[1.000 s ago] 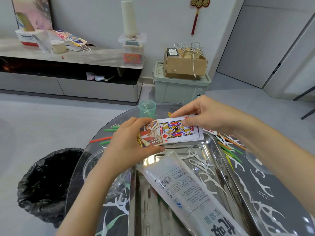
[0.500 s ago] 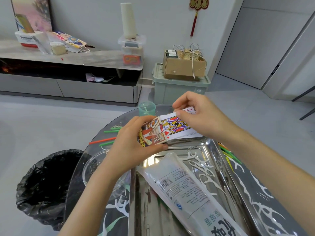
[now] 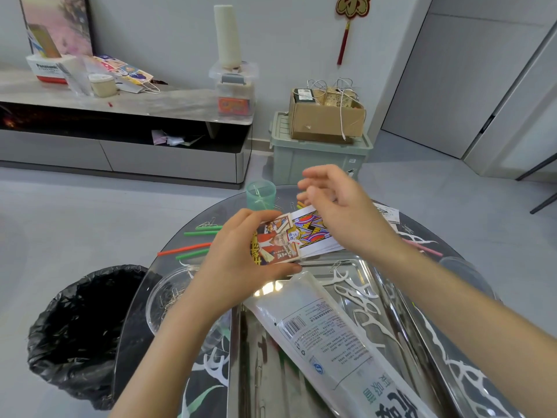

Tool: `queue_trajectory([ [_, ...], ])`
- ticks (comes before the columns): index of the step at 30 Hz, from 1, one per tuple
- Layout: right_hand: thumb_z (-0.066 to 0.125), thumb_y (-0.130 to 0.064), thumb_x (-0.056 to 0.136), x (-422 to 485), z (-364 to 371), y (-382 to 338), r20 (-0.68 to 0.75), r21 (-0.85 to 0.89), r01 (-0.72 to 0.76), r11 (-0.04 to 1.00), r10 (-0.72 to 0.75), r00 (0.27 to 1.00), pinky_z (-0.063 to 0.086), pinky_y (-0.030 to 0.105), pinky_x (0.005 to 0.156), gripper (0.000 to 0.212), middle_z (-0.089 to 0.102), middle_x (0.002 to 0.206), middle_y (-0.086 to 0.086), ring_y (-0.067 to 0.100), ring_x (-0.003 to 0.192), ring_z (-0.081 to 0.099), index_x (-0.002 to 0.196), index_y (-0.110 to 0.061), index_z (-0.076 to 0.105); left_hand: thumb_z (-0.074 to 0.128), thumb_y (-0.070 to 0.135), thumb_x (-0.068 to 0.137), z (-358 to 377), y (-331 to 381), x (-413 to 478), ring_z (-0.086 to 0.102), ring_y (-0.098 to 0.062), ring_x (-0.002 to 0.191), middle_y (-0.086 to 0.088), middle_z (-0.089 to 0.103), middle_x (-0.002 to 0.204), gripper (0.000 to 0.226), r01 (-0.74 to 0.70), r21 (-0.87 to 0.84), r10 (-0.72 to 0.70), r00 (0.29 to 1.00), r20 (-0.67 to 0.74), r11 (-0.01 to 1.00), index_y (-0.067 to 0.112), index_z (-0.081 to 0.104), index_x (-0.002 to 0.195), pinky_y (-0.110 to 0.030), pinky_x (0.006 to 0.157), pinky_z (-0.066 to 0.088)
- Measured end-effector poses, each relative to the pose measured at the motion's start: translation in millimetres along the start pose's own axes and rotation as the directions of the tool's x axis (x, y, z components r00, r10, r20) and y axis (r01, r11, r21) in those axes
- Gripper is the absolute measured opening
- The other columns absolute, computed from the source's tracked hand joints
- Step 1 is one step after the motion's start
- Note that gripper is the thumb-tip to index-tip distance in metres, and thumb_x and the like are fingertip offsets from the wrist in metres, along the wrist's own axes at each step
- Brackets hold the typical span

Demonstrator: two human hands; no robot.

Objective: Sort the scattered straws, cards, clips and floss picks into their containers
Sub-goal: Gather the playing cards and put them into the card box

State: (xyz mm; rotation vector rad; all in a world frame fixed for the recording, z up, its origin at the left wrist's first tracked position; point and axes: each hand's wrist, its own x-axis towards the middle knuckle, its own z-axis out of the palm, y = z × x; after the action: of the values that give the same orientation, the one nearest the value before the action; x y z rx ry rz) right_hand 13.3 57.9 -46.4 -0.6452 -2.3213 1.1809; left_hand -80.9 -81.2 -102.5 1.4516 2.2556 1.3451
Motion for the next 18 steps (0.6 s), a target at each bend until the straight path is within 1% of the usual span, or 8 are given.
queue_trajectory([
  [2,0.041,-0.018,0.1,-2,4,2,-0.012,0.076,-0.004,0.997,0.005,1.0,0.043,0.033,0.102,0.029,0.058,0.128,-0.001,0.009,0.115,0.055,0.128,-0.017,0.049,0.087,0.038,0.059,3,0,0,0.053,-0.003,0.102,0.013,0.055,0.109,0.072,0.009,-0.01,-0.009,1.0,0.005,1.0,0.028,0.054,0.123,-0.024,0.088,0.047],
  [3,0.04,-0.015,0.1,-2,4,3,-0.02,0.096,0.015,0.995,-0.013,1.0,0.043,0.034,0.103,0.029,0.058,0.128,0.0,0.009,0.116,0.056,0.127,-0.015,0.05,0.087,0.038,0.059,4,0,-1,0.053,0.0,0.101,0.014,0.055,0.109,0.071,0.018,-0.036,-0.018,1.0,-0.002,0.999,0.03,0.054,0.122,-0.021,0.087,0.047],
  [5,0.038,0.0,0.098,-3,2,3,-0.043,0.134,0.068,0.989,-0.063,0.997,0.047,0.032,0.1,0.029,0.062,0.121,0.006,0.011,0.11,0.061,0.119,-0.008,0.055,0.086,0.04,0.059,4,1,-1,0.054,0.003,0.1,0.015,0.056,0.109,0.07,0.029,-0.083,-0.03,0.999,-0.019,0.996,0.033,0.054,0.12,-0.016,0.085,0.046],
  [7,0.035,0.014,0.092,-5,-1,2,-0.038,0.195,0.096,0.976,-0.09,0.995,0.052,0.027,0.093,0.033,0.065,0.115,0.012,0.013,0.103,0.066,0.11,-0.004,0.057,0.086,0.042,0.057,3,2,-1,0.054,0.004,0.099,0.016,0.056,0.108,0.07,0.03,-0.086,-0.032,0.999,-0.016,0.996,0.034,0.054,0.119,-0.017,0.084,0.047],
  [9,0.034,0.02,0.09,-5,-6,2,-0.003,0.252,0.112,0.961,-0.115,0.993,0.053,0.025,0.089,0.034,0.066,0.111,0.016,0.015,0.101,0.068,0.104,-0.002,0.056,0.085,0.044,0.057,2,4,0,0.054,0.004,0.098,0.017,0.056,0.107,0.069,0.03,-0.088,-0.03,1.0,0.005,0.996,0.035,0.054,0.118,-0.018,0.084,0.048],
  [14,0.033,0.023,0.089,-4,-9,5,0.029,0.397,0.028,0.917,-0.042,0.999,0.053,0.025,0.089,0.034,0.068,0.108,0.019,0.019,0.101,0.068,0.101,0.0,0.056,0.082,0.05,0.057,0,4,-1,0.055,0.003,0.096,0.017,0.057,0.104,0.067,0.021,-0.08,-0.019,0.999,0.032,0.997,0.039,0.054,0.116,-0.019,0.082,0.048],
  [16,0.031,0.023,0.09,-4,-3,6,0.008,0.416,0.014,0.909,-0.019,1.0,0.052,0.025,0.091,0.038,0.067,0.108,0.018,0.019,0.101,0.068,0.098,-0.003,0.057,0.083,0.05,0.057,3,5,-1,0.055,0.003,0.097,0.016,0.057,0.104,0.066,0.004,-0.076,-0.003,1.0,0.008,0.997,0.04,0.053,0.115,-0.02,0.082,0.048],
  [18,0.028,0.022,0.09,-6,7,6,-0.007,0.408,0.008,0.913,-0.006,1.0,0.05,0.021,0.094,0.041,0.067,0.111,0.015,0.017,0.105,0.066,0.1,-0.004,0.058,0.083,0.05,0.057,9,7,0,0.055,0.003,0.096,0.015,0.057,0.102,0.066,-0.018,-0.08,0.016,0.999,-0.031,0.997,0.037,0.055,0.115,-0.015,0.081,0.045],
])
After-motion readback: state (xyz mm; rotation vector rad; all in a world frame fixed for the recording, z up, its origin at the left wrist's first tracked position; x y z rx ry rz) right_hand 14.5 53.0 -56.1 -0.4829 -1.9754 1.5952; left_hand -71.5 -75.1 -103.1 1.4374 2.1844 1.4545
